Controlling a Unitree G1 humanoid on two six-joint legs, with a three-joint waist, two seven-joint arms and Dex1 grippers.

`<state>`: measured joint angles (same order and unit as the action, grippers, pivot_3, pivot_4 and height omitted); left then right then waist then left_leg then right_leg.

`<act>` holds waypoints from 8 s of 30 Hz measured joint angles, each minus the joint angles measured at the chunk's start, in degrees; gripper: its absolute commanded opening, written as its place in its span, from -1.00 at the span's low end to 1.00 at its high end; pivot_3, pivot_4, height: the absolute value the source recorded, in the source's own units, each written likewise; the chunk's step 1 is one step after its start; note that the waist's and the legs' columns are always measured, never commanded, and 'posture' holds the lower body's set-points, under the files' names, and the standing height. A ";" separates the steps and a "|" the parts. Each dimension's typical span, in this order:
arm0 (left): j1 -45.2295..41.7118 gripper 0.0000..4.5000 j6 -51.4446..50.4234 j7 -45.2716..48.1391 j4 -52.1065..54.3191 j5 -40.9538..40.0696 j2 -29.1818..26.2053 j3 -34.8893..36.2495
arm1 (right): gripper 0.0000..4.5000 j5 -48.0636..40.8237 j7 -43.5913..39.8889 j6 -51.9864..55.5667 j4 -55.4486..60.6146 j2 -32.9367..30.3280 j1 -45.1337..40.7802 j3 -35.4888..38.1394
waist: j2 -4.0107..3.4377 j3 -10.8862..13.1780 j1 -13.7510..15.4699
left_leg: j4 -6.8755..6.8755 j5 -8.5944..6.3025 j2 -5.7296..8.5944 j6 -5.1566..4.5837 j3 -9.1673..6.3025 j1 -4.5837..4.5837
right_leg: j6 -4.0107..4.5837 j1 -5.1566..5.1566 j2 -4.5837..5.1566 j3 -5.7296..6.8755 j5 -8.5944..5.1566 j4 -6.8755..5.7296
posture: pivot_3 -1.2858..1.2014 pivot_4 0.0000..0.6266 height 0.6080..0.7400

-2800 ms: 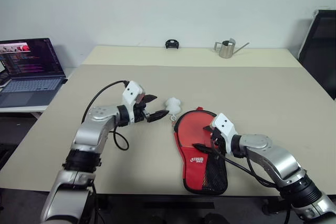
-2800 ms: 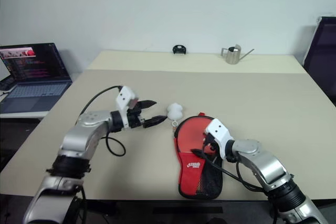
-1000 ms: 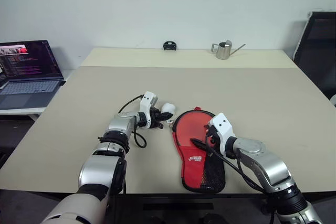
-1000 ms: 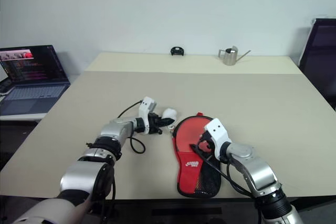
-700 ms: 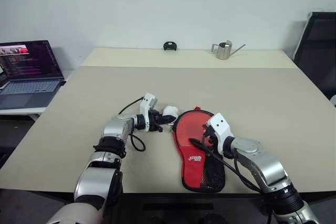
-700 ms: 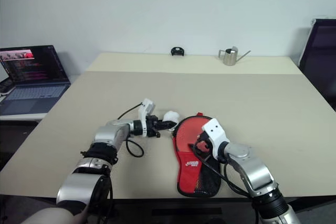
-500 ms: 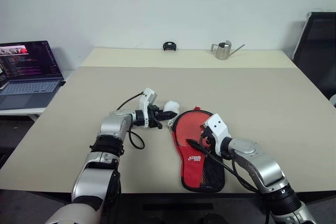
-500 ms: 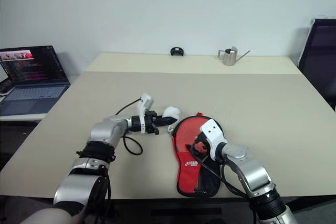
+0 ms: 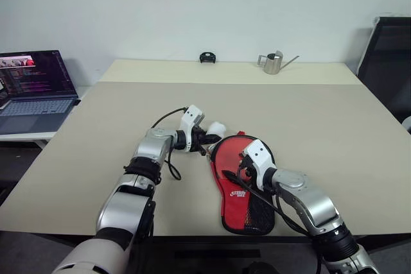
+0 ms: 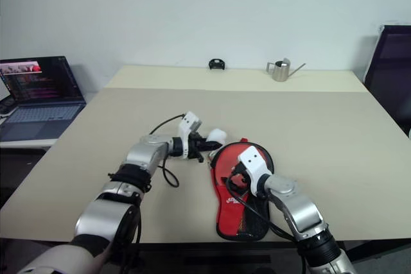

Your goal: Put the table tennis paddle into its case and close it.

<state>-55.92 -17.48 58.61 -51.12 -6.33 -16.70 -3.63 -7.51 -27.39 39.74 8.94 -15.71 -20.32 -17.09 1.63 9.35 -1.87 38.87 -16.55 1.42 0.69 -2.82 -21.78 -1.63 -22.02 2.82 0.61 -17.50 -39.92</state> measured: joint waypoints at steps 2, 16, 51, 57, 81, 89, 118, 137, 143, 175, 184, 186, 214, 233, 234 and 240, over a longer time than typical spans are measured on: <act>-1.73 -0.86 1.98 0.11 -2.18 0.27 0.65 -0.42 | 1.00 0.08 0.05 -0.15 -0.50 0.24 -0.15 0.05 | 0.00 -0.04 -0.01 | -0.01 0.00 -0.01 0.00 -0.01 0.03 | 0.00 0.02 -0.01 0.01 0.00 0.00 | 0.03 -0.52 1.00; -9.89 -0.86 16.61 -15.80 -23.10 8.64 6.45 -0.86 | 1.00 1.57 2.67 -1.33 -2.41 2.87 0.50 0.19 | 0.11 -0.19 0.09 | -0.12 -0.02 0.00 0.00 -0.05 0.78 | -0.05 0.83 -0.01 0.06 -0.02 0.16 | 0.03 -0.52 1.00; -19.04 -0.86 25.56 -40.39 -29.32 26.36 17.22 -4.13 | 1.00 1.76 12.79 8.99 17.00 5.66 13.81 1.39 | 0.20 -0.27 1.67 | -0.89 -0.03 0.15 0.04 -0.05 0.68 | -0.33 0.84 0.15 0.16 -0.14 1.01 | 0.03 -0.52 1.00; -19.29 -0.86 25.73 -43.34 -29.63 29.51 20.16 -5.78 | 1.00 1.79 16.25 10.84 21.31 8.09 17.73 1.07 | 0.20 -0.27 1.76 | -0.91 -0.03 0.15 0.04 -0.06 0.68 | -0.37 0.84 0.16 0.16 -0.16 1.01 | 0.03 -0.52 1.00; -22.39 -0.86 25.21 -52.51 -31.40 35.59 24.30 -7.14 | 1.00 2.28 24.28 12.28 26.41 14.04 23.44 -1.66 | 0.23 -0.26 1.76 | -0.93 -0.02 0.15 0.09 -0.07 0.50 | -0.39 0.66 0.16 0.20 -0.18 1.04 | 0.03 -0.52 1.00; -19.06 -0.54 20.67 -40.16 -30.85 32.62 25.40 -5.15 | 1.00 1.97 24.00 12.33 24.40 16.54 21.97 -1.65 | 0.20 -0.29 0.56 | -0.97 -0.03 0.12 0.07 -0.04 0.67 | -0.42 0.72 0.12 0.14 -0.20 0.96 | 0.03 -0.52 1.00; -14.30 0.98 28.89 -16.44 -20.51 13.25 3.79 9.02 | 1.00 -1.15 12.82 9.31 8.92 10.66 7.08 5.16 | 0.20 -0.40 0.31 | -0.97 0.01 0.06 0.13 -0.03 0.85 | -0.33 0.84 0.10 0.10 -0.10 0.95 | 0.03 -0.52 1.00; 22.23 0.98 7.90 8.70 43.45 -7.22 -5.52 -0.03 | 1.00 -22.03 -9.19 20.46 20.79 -14.61 7.58 19.80 | -0.36 -0.04 1.60 | -0.83 -0.01 0.09 0.07 -0.18 -0.05 | -0.24 0.26 0.19 0.16 -0.13 1.07 | 0.03 -0.52 1.00; 20.22 0.98 10.66 9.33 39.77 -6.07 -3.29 -5.42 | 1.00 -30.20 -12.27 24.71 22.68 -22.53 5.09 29.52 | -0.41 0.01 1.75 | -0.82 -0.01 0.10 0.04 -0.16 -0.05 | -0.23 0.28 0.15 0.18 -0.13 1.06 | 0.03 -0.52 1.00; 12.75 0.98 28.28 5.49 10.02 4.17 6.38 -11.74 | 1.00 -14.99 -2.78 7.04 -20.67 -10.68 -23.76 16.79 | -0.38 0.04 1.37 | -0.75 -0.01 0.13 0.00 0.01 -0.17 | -0.22 0.08 0.19 0.10 -0.14 0.98 | 0.03 -0.52 1.00; 14.37 0.98 27.96 4.48 12.55 4.18 6.13 -11.74 | 1.00 -4.57 -0.04 -14.59 -56.62 -2.50 -36.87 15.74 | -0.41 0.03 0.66 | -0.77 0.12 0.12 0.23 0.11 -0.23 | -0.21 -0.03 0.23 0.04 -0.13 0.96 | 0.03 -0.52 1.00; 14.59 0.98 27.84 4.39 12.96 4.18 5.92 -11.74 | 1.00 -2.83 0.50 -18.57 -62.38 -1.69 -38.41 15.79 | -0.41 0.02 0.45 | -0.77 0.12 0.12 0.23 0.12 -0.23 | -0.21 -0.04 0.24 0.03 -0.13 0.95 | 0.03 -0.52 1.00; 16.24 1.00 27.54 3.20 14.96 5.10 5.42 -12.40 | -0.72 4.65 2.71 -29.37 -76.57 2.18 -41.79 16.10 | -0.63 -0.13 0.17 | -0.66 0.13 0.11 0.25 0.13 -0.12 | -0.20 0.05 0.24 -0.01 -0.11 0.82 | 0.03 -0.52 1.00; 5.52 1.00 33.22 2.09 -1.07 9.39 10.10 -15.89 | -0.76 5.35 0.73 -20.42 -54.23 -3.76 -29.51 15.96 | -0.69 -0.17 1.78 | -0.16 0.00 0.21 0.02 -0.09 -0.11 | -0.28 0.42 0.28 0.18 -0.06 0.82 | 0.03 -0.52 1.00; 5.22 1.00 33.68 2.06 -1.49 9.70 10.15 -16.12 | -0.76 5.11 0.67 -19.05 -51.74 -4.35 -28.32 15.98 | -0.70 -0.17 1.79 | -0.14 -0.04 0.22 -0.05 -0.09 -0.08 | -0.31 0.46 0.28 0.18 -0.05 0.83 | 0.03 -0.52 1.00; 4.44 1.00 34.46 2.89 -2.82 10.15 10.23 -16.57 | -0.76 3.78 -0.63 -11.93 -38.67 -8.98 -21.80 16.08 | -0.73 -0.24 1.79 | -0.11 -0.07 0.22 -0.10 -0.16 0.02 | -0.32 0.61 0.25 0.23 -0.04 0.85 | 0.03 -0.52 1.00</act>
<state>-51.48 16.98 61.50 -53.95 3.82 -6.46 -20.21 -3.73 -28.02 27.81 -29.72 -24.70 -42.12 -1.01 0.90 9.11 -0.08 38.76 -16.62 1.64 0.59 -2.98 -21.76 -1.95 -21.41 3.07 0.84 -17.54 -39.07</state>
